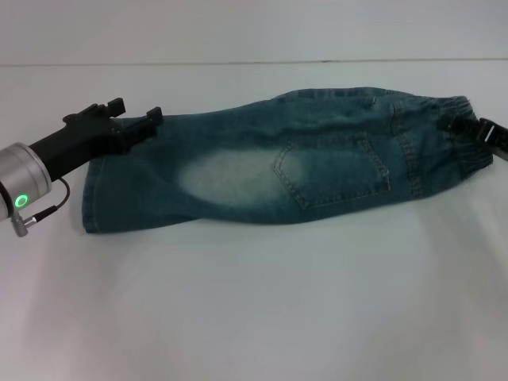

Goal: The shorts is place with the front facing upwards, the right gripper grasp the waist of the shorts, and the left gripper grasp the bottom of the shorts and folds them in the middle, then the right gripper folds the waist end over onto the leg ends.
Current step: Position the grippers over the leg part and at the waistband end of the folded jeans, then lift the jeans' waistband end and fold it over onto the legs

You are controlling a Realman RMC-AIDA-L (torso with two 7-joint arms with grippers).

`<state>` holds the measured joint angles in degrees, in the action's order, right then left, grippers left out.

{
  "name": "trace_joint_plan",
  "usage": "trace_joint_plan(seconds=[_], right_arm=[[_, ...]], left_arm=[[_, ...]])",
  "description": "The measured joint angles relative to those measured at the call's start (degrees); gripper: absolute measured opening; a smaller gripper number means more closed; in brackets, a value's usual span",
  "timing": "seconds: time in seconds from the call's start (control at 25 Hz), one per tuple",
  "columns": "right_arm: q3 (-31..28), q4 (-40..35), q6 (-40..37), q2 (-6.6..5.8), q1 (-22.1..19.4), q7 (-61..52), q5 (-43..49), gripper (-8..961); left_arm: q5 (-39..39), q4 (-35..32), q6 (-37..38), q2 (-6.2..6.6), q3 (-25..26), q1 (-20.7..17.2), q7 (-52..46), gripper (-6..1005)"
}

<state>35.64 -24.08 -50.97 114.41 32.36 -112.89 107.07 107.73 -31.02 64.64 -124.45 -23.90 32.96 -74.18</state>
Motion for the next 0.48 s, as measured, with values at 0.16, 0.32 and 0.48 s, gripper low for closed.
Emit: trace_joint_plan(seconds=[0.16, 0.32, 0.48], right_arm=[[0.1, -0.17, -0.65, -0.07, -0.17, 0.28, 0.59, 664], [-0.63, -0.23, -1.6, -0.07, -0.62, 0.78, 0.36, 576], [-1.2, -1.36, -4.11, -0.22, -1.21, 0.89, 0.29, 489]], left_arm=[[-0.06, 0.02, 0.29, 0.0, -0.1, 0.1, 0.41, 792], [-0.86, 0.47, 1.36, -0.04, -0.09, 0.17, 2.18, 790], [-3.79, 2.86, 2.59, -0.06, -0.09, 0.18, 6.04, 788]])
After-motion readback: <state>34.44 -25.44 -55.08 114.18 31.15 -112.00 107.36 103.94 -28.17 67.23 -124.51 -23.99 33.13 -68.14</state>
